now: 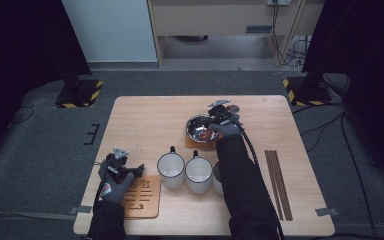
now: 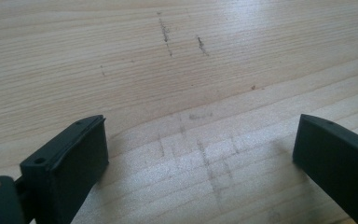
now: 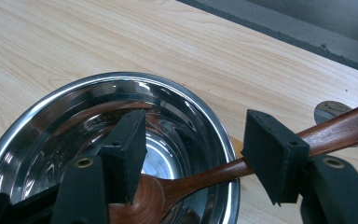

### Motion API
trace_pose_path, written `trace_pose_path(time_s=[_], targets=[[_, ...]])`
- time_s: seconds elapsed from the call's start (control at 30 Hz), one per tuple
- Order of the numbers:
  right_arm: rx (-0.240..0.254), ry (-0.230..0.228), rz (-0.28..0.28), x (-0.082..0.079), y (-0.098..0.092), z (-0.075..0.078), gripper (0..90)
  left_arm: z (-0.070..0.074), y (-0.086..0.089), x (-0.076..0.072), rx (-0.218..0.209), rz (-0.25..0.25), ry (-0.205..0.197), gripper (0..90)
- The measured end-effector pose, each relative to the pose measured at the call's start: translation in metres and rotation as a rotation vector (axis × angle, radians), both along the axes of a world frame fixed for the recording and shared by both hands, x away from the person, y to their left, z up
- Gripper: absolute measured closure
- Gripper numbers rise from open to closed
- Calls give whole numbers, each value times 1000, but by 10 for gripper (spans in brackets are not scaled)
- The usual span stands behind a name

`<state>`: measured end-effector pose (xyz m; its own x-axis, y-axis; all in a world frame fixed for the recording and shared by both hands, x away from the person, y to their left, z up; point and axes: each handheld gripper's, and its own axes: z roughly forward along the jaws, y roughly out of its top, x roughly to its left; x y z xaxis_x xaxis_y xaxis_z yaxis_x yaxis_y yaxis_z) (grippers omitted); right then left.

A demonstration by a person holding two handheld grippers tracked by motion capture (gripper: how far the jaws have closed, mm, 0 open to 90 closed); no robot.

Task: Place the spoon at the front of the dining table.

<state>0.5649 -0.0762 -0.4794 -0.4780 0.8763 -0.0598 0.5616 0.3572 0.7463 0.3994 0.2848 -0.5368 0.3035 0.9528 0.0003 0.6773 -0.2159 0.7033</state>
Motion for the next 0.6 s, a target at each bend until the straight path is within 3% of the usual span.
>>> trace_pose_path(time_s=[0.6], targets=[[-15, 8, -1, -2, -3, -3, 392, 0, 0, 0, 0, 0, 0, 19]])
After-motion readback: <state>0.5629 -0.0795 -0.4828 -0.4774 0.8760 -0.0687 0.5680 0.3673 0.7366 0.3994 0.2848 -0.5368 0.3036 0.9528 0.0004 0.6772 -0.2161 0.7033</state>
